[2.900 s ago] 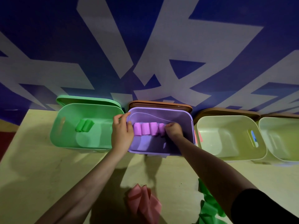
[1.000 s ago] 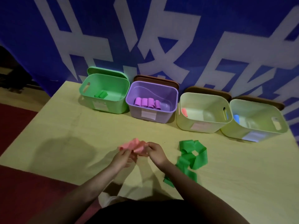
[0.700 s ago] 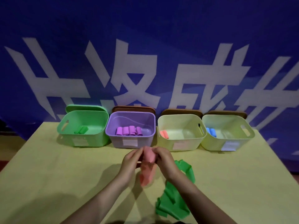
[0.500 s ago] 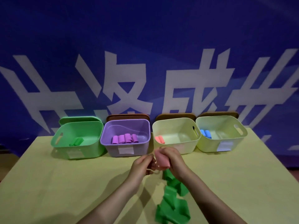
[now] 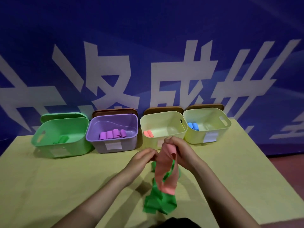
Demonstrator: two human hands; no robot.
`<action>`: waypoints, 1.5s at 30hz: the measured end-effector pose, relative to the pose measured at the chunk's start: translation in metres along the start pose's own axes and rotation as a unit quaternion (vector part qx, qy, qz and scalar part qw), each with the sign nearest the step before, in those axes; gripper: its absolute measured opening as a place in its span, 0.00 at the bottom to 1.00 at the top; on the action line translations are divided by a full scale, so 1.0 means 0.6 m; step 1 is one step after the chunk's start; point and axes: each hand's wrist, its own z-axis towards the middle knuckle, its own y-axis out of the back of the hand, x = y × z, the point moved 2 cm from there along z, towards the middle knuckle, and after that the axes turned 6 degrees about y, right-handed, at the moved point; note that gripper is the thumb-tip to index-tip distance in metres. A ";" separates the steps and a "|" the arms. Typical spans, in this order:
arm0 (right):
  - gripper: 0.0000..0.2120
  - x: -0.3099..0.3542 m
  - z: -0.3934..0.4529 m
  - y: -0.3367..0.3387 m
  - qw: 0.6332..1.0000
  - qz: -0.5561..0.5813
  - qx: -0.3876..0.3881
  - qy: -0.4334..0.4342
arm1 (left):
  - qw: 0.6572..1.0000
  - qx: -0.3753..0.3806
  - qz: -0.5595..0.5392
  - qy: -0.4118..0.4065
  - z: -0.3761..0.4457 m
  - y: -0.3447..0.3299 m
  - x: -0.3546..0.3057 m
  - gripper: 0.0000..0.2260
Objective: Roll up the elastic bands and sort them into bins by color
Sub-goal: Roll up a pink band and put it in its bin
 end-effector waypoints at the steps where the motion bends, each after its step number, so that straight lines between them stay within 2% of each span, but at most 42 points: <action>1: 0.09 0.001 -0.006 0.005 1.000 -0.006 0.001 -0.001 | 1.000 0.014 -0.019 0.008 -0.003 -0.002 0.003 0.11; 5: 0.12 -0.006 -0.023 0.020 0.999 -0.045 0.021 -0.013 | 0.993 0.060 -0.094 0.029 -0.015 -0.011 0.010 0.08; 8: 0.09 -0.017 -0.022 0.023 0.995 -0.093 0.028 -0.002 | 0.988 0.005 -0.153 0.002 -0.022 -0.015 0.000 0.04; 10: 0.03 -0.022 -0.020 0.022 0.993 -0.113 0.006 0.018 | 0.983 -0.039 -0.175 -0.036 -0.027 -0.015 -0.018 0.06; 13: 0.17 -0.025 -0.013 0.020 0.991 -0.111 -0.037 0.060 | 0.977 -0.059 -0.190 -0.075 -0.027 -0.008 -0.042 0.07; 16: 0.13 -0.012 -0.007 0.009 0.990 -0.077 -0.069 0.094 | 0.975 -0.120 -0.169 -0.083 -0.023 0.002 -0.064 0.05; 18: 0.14 -0.003 -0.002 -0.002 0.993 -0.036 -0.047 0.104 | 0.972 -0.155 -0.149 -0.094 -0.022 0.009 -0.077 0.05; 21: 0.20 0.005 0.009 -0.021 0.991 -0.041 -0.013 0.129 | 0.972 -0.175 -0.084 -0.131 -0.014 0.024 -0.089 0.05; 23: 0.18 0.009 0.017 -0.033 0.988 -0.051 -0.015 0.145 | 0.970 -0.184 -0.047 -0.153 -0.009 0.035 -0.095 0.06; 29: 0.02 0.014 0.025 -0.047 0.981 -0.080 -0.055 0.168 | 0.974 -0.173 0.001 -0.146 0.007 0.047 -0.090 0.07; 32: 0.07 0.015 0.025 -0.042 0.978 -0.101 -0.069 0.166 | 0.977 -0.161 0.006 -0.142 0.010 0.044 -0.087 0.04; 36: 0.07 0.028 0.032 -0.040 0.974 -0.134 -0.052 0.178 | 0.982 -0.153 -0.019 -0.106 0.019 0.050 -0.079 0.06; 40: 0.02 0.051 0.045 -0.047 0.975 -0.135 0.003 0.174 | 0.986 -0.113 0.020 -0.120 0.017 0.050 -0.092 0.07; 45: 0.07 0.061 0.061 -0.045 0.976 -0.134 0.021 0.172 | 0.986 -0.074 0.034 -0.144 0.019 0.058 -0.114 0.06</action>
